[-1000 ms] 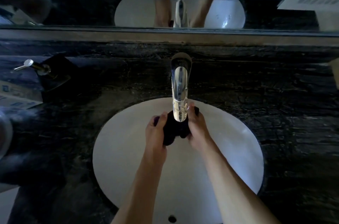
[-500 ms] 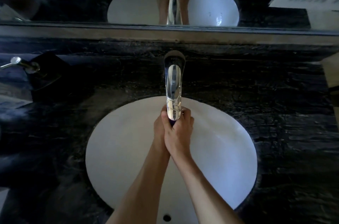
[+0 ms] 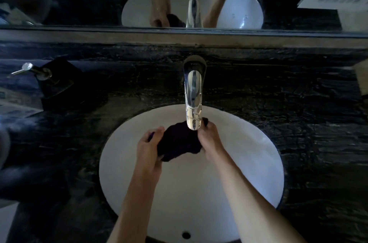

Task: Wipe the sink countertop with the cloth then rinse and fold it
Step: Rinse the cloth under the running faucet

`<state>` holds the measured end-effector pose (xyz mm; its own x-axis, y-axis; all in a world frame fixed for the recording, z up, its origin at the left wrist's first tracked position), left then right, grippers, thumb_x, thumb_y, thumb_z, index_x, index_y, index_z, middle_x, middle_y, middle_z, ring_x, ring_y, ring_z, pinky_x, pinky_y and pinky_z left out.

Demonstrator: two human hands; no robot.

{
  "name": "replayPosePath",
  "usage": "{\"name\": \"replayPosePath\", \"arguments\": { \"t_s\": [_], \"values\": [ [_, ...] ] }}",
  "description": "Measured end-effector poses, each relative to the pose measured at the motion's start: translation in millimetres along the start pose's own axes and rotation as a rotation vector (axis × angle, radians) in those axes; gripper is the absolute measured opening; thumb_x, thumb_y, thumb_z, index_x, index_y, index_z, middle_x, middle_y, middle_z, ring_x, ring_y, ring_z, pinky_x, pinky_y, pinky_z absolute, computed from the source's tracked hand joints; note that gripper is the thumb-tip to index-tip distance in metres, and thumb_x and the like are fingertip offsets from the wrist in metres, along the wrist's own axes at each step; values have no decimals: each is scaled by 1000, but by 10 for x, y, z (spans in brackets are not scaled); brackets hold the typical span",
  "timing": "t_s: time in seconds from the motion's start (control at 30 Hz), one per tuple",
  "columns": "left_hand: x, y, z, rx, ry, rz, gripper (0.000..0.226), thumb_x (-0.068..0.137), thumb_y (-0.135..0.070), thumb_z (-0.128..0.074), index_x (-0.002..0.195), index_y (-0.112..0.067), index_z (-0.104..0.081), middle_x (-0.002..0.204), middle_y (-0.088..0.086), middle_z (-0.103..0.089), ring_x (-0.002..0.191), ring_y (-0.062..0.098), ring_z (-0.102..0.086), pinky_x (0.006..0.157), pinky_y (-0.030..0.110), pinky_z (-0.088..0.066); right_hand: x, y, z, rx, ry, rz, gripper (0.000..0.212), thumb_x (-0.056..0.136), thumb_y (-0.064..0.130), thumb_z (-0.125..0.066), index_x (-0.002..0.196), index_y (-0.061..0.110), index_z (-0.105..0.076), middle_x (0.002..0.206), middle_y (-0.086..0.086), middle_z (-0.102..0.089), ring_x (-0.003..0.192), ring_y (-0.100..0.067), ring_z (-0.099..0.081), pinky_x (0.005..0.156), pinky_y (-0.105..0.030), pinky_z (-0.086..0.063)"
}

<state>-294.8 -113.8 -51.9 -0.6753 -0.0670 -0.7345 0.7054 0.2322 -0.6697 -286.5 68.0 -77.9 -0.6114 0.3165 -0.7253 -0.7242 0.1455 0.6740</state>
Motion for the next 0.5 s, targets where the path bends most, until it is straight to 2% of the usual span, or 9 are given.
{"name": "replayPosePath", "arguments": {
  "t_s": [0.07, 0.17, 0.3, 0.43, 0.5],
  "values": [
    [57, -67, 151, -8, -23, -34, 14, 95, -13, -66, 83, -16, -58, 83, 5, -65, 70, 23, -64, 44, 30, -46, 0, -63, 43, 56, 36, -23, 35, 104, 48, -50, 91, 22, -70, 92, -3, -76, 92, -25, -73, 79, -38, -57],
    [83, -137, 187, 7, -10, -58, 9, 94, -8, -66, 100, -13, -60, 98, 9, -63, 77, 23, -64, 46, 30, -50, -31, -160, 20, 144, 88, -55, 29, 102, 42, -57, 99, 18, -74, 99, -7, -80, 93, -24, -76, 79, -40, -60],
    [137, -73, 176, -17, 60, 3, 48, 88, 1, -69, 132, -10, -55, 119, 12, -64, 102, 28, -70, 67, 30, -61, -56, -128, 16, 305, 178, -37, 12, 93, 14, -72, 104, 10, -75, 98, -12, -80, 88, -26, -76, 78, -38, -60],
    [194, 34, 172, -13, 60, 84, 29, 87, -1, -69, 116, 4, -66, 106, 20, -76, 97, 35, -75, 73, 39, -61, -73, -78, 103, 319, 267, -2, 32, 84, -13, -70, 111, 2, -71, 112, -22, -75, 99, -32, -73, 90, -39, -59],
    [203, 161, 112, -112, 91, 179, 39, 83, -7, -71, 119, 6, -66, 115, 24, -73, 103, 38, -73, 81, 45, -59, -86, -66, 173, 329, 282, -19, 31, 84, -14, -68, 110, 2, -71, 107, -20, -76, 95, -30, -73, 86, -36, -60]
  ]
}}
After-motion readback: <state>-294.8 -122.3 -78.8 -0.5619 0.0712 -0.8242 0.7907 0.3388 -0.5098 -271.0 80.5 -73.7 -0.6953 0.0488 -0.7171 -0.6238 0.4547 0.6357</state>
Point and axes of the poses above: each hand's wrist, its own x-axis towards the middle knuckle, its own z-axis out of the back of the hand, y = z × x, the point moved 9 cm from there along x, towards the middle knuckle
